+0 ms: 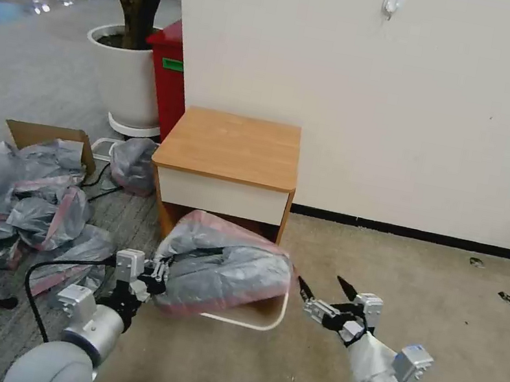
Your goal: Pick up the garbage bag from the table and place it over the trash can.
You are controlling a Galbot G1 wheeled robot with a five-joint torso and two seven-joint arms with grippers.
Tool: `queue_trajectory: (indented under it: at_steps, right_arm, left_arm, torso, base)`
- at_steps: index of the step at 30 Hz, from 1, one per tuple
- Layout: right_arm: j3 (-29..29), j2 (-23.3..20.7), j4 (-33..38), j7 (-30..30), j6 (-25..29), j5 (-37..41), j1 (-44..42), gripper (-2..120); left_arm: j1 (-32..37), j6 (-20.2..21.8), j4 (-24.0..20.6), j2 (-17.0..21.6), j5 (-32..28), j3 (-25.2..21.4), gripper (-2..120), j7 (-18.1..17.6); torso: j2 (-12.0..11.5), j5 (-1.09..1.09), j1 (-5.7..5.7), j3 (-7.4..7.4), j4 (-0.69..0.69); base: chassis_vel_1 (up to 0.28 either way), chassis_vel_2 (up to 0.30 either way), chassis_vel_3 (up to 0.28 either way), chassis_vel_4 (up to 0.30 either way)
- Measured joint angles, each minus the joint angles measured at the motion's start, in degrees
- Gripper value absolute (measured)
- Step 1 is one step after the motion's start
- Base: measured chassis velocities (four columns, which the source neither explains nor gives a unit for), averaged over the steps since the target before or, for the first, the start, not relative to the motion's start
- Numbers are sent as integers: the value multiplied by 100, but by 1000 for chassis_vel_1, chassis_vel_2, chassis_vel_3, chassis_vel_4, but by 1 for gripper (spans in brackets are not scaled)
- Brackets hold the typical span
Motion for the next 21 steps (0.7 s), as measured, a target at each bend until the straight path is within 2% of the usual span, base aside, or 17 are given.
queue_trajectory:
  at_steps: [4,6,8,13,17,21]
  right_arm:
    - [-182,550,692,155,96,184,-289,100]
    - [-271,643,816,165,95,308,-350,100]
    - [-743,928,1133,134,30,642,-579,100]
    - [-1445,1132,942,-13,-51,382,-661,100]
    - [-1776,1183,661,-48,-110,51,-626,100]
    - [-1871,1192,465,-51,-148,-91,-558,100]
  left_arm:
    - [-55,0,119,-56,-4,59,4,-7]
    - [-69,-2,130,-69,-4,65,4,-9]
    - [-119,-7,152,-116,-8,84,4,-14]
    - [-132,-35,181,-123,-14,140,4,-14]
    - [-151,-49,202,-140,8,211,4,-6]
    - [-169,-55,202,-176,36,276,4,1]
  torso:
    - [0,0,0,0,0]
    - [0,0,0,0,0]
    - [0,-1,0,0,0]
    - [0,0,0,0,0]
    - [0,1,0,0,0]
    - [0,1,0,0,0]
  base:
    - [0,0,0,0]
    - [0,0,0,0]
    - [0,0,0,0]
    - [0,0,0,0]
    - [0,0,0,0]
    - [0,0,0,0]
